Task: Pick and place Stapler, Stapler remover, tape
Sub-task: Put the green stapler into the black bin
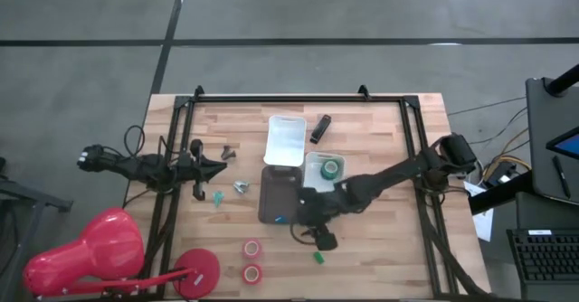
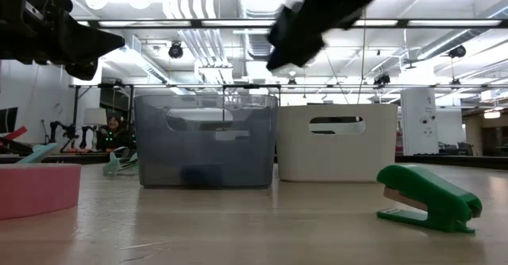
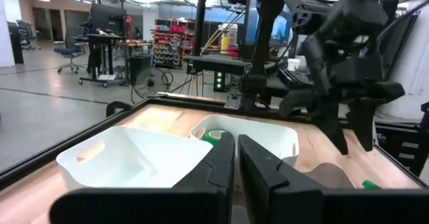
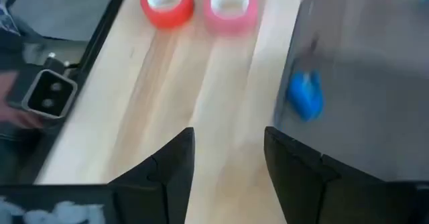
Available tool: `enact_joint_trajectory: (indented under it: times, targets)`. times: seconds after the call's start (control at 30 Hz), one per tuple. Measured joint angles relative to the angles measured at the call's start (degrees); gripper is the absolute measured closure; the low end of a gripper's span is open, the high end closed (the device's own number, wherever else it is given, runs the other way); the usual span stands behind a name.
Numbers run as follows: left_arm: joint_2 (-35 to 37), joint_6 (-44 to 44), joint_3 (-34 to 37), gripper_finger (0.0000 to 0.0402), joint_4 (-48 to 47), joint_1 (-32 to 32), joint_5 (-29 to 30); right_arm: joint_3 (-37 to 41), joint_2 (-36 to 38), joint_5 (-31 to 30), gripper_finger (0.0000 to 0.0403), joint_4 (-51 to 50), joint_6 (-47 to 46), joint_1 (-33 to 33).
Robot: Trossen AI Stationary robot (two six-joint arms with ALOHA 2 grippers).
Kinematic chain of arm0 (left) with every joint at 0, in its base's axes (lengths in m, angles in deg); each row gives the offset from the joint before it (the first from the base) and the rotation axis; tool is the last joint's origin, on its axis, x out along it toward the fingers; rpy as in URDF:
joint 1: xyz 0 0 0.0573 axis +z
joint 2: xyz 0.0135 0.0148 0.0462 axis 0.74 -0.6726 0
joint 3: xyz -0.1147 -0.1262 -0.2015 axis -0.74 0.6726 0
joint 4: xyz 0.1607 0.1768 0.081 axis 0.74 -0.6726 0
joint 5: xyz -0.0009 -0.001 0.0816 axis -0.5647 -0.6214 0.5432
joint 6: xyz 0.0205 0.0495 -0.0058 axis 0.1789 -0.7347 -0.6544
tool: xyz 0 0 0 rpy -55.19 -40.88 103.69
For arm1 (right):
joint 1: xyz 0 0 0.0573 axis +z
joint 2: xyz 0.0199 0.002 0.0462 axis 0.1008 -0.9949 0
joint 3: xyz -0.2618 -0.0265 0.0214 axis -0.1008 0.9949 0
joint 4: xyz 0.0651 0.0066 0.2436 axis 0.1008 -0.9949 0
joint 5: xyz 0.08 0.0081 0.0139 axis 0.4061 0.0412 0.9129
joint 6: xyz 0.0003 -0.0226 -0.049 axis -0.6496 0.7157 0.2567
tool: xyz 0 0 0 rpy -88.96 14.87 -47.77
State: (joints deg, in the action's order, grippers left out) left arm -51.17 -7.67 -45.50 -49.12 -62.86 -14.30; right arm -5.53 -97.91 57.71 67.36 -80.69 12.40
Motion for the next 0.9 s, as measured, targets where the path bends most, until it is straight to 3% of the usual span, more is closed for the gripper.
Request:
enact_joint_trajectory:
  times: [0.4,0.9]
  targets:
    - [-0.35,-0.02,0.02,0.0378,0.33,-0.01,-0.02,-1.52,0.09,-0.25,0.0225,-7.63,-28.23,7.74]
    - [-0.57,0.0,0.02,0.0378,0.42,-0.01,-0.02,-1.84,-8.83,-2.22,0.0186,-7.15,-43.4,9.37]
